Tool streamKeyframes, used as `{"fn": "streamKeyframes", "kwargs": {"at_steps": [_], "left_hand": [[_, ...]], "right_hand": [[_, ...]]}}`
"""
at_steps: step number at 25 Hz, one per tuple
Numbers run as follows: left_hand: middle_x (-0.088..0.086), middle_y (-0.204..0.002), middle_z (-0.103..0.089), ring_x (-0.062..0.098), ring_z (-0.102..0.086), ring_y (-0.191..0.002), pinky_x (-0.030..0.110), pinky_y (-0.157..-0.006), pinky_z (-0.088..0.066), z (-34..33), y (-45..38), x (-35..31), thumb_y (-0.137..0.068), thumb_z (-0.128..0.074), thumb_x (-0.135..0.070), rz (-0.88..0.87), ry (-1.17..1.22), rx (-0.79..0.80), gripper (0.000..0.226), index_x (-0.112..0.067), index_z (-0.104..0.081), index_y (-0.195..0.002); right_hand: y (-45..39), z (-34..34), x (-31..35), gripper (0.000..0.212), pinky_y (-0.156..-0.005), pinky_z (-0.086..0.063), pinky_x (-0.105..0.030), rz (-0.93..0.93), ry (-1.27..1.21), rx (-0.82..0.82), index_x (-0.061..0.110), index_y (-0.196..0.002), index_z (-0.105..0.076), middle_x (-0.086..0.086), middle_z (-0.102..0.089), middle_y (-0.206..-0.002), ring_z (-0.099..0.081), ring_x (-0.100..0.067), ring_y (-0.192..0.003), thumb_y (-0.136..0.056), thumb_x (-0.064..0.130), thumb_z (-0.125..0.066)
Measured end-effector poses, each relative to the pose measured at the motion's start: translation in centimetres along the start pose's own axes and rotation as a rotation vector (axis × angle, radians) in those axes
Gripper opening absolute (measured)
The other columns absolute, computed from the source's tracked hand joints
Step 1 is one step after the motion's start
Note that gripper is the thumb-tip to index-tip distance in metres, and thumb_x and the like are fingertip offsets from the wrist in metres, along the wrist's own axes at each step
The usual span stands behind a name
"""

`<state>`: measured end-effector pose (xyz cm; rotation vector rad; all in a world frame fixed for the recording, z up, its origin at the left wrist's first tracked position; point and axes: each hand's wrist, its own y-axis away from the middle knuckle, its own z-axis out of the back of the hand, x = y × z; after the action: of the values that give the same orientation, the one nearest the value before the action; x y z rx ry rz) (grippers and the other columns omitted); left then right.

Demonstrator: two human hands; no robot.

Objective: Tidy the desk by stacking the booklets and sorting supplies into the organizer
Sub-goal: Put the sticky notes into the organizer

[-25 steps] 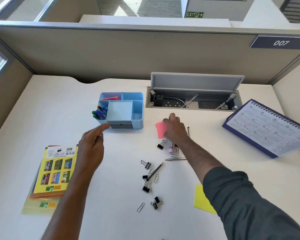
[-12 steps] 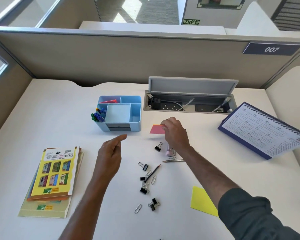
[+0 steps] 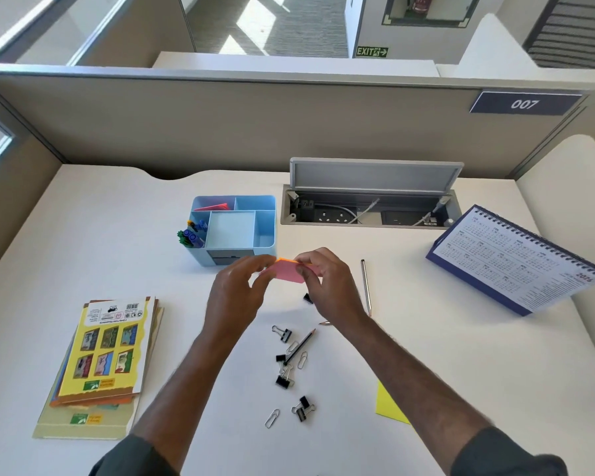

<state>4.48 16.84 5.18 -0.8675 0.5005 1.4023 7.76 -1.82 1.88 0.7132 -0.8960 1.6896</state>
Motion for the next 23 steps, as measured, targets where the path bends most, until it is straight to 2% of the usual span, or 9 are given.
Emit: {"fn": "streamKeyframes", "kwargs": {"at_steps": [2,5,6,11,14,17,20,23], "left_hand": [[-0.006,-0.091,-0.075,0.015,-0.069,-0.080,0.039,-0.074,-0.058,0.3,-0.3,0.1,-0.088,-0.075,-0.005,-0.048,-0.028,-0.029,0.014,-0.014,-0.077,-0.098],[-0.003,-0.091,-0.075,0.018,-0.069,-0.080,0.040,-0.075,-0.057,1.9,-1.6,0.4,-0.086,-0.074,0.001,-0.078,-0.065,-0.070,0.017,-0.012,-0.077,-0.096],[-0.001,-0.092,-0.075,0.019,-0.069,-0.081,0.040,-0.076,-0.057,2.5,-2.3,0.7,-0.086,-0.073,0.002,-0.090,-0.079,-0.086,0.017,-0.012,-0.077,-0.096],[0.004,-0.096,-0.074,0.028,-0.068,-0.082,0.039,-0.073,-0.055,7.3,-7.8,2.6,-0.092,-0.064,-0.009,-0.146,-0.251,-0.243,0.014,-0.013,-0.076,-0.098],[0.008,-0.093,-0.072,0.035,-0.064,-0.083,0.041,-0.066,-0.050,8.5,-11.5,4.2,-0.093,-0.059,-0.010,-0.111,-0.468,-0.288,0.017,-0.014,-0.076,-0.095],[0.012,-0.090,-0.070,0.039,-0.060,-0.082,0.041,-0.063,-0.046,8.2,-13.7,6.3,-0.092,-0.056,-0.006,-0.104,-0.609,-0.220,0.021,-0.011,-0.076,-0.092],[0.012,-0.087,-0.068,0.039,-0.058,-0.081,0.040,-0.064,-0.043,7.5,-14.8,8.2,-0.091,-0.058,-0.005,-0.084,-0.674,-0.153,0.020,-0.010,-0.076,-0.092],[0.014,-0.086,-0.069,0.039,-0.059,-0.081,0.042,-0.067,-0.044,6.6,-15.3,9.2,-0.090,-0.061,-0.002,-0.096,-0.716,-0.117,0.017,-0.008,-0.076,-0.092]], "right_hand": [[0.5,-0.2,0.1,0.018,-0.071,-0.058,-0.040,-0.023,-0.056,0.023,0.019,-0.111,-0.068,0.009,-0.060,-0.102,-0.061,-0.010,-0.094,-0.094,0.017,-0.060],[1.7,0.0,-0.4,0.031,-0.089,-0.053,-0.031,-0.079,-0.092,0.019,0.020,-0.125,-0.062,0.010,-0.059,-0.118,-0.057,-0.005,-0.109,-0.094,0.018,-0.062],[2.4,0.2,-0.8,0.033,-0.091,-0.051,-0.028,-0.116,-0.097,0.020,0.021,-0.126,-0.061,0.011,-0.059,-0.119,-0.057,-0.004,-0.110,-0.094,0.018,-0.063],[7.1,1.4,-3.5,0.028,-0.087,-0.049,-0.019,-0.238,-0.059,-0.026,0.023,-0.119,-0.062,0.011,-0.062,-0.114,-0.062,-0.005,-0.105,-0.092,0.018,-0.067],[11.2,2.1,-5.4,0.029,-0.091,-0.049,-0.024,-0.288,-0.011,0.007,0.028,-0.118,-0.062,0.021,-0.061,-0.113,-0.058,0.001,-0.110,-0.091,0.018,-0.067],[15.5,2.7,-7.6,0.032,-0.094,-0.049,-0.030,-0.323,0.106,0.040,0.029,-0.119,-0.060,0.021,-0.059,-0.113,-0.056,0.003,-0.110,-0.089,0.023,-0.070],[18.4,3.9,-9.3,0.042,-0.095,-0.049,-0.035,-0.315,0.327,0.068,0.025,-0.123,-0.060,0.014,-0.058,-0.120,-0.058,-0.009,-0.113,-0.084,0.029,-0.076],[20.2,5.3,-10.4,0.063,-0.098,-0.048,-0.039,-0.316,0.530,0.114,0.019,-0.130,-0.059,0.003,-0.057,-0.132,-0.054,-0.018,-0.121,-0.075,0.036,-0.083]]}}
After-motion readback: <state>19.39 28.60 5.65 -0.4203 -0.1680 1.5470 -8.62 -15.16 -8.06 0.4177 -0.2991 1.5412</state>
